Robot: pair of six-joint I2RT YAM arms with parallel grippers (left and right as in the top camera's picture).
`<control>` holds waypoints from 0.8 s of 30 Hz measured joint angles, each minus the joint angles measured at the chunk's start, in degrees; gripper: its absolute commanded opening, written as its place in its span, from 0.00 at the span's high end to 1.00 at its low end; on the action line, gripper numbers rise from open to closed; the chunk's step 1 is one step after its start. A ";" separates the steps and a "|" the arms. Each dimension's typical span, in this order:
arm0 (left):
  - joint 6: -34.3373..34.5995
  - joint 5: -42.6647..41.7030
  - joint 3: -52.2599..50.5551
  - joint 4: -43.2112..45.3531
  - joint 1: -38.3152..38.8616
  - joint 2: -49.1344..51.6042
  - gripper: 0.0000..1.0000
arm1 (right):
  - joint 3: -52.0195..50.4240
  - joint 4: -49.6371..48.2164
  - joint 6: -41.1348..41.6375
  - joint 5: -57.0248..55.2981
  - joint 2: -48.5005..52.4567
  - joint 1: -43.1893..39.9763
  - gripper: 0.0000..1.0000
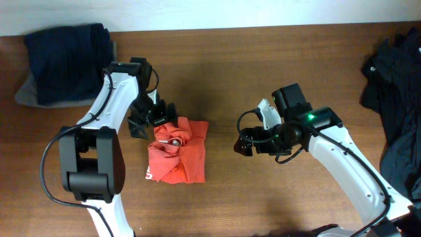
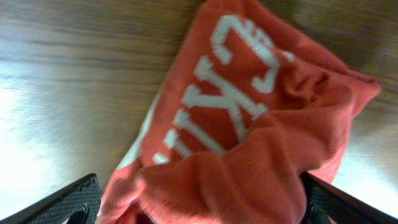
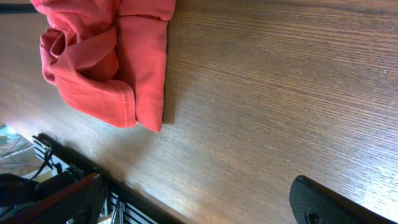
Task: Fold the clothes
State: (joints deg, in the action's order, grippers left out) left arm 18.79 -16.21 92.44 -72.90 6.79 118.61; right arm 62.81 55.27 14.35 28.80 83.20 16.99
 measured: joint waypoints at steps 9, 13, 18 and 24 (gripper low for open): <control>-1.18 -2.51 -0.46 0.31 0.15 0.00 0.30 | 0.00 0.02 0.00 -0.11 0.00 0.00 0.01; -1.22 -2.91 -0.46 0.02 0.26 0.00 0.58 | 0.00 -0.42 -0.02 -0.11 0.00 0.00 0.01; -1.73 -3.34 -0.46 -0.15 0.26 0.00 0.99 | 0.00 -0.92 0.02 -0.11 0.00 0.00 0.01; -1.68 -3.41 -0.46 -0.20 0.55 -0.09 0.99 | 0.00 -1.38 -0.02 -0.11 0.00 0.00 0.01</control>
State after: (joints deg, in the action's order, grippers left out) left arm 17.10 -19.62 91.98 -73.10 7.33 118.52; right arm 62.81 53.89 14.33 28.69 83.20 16.99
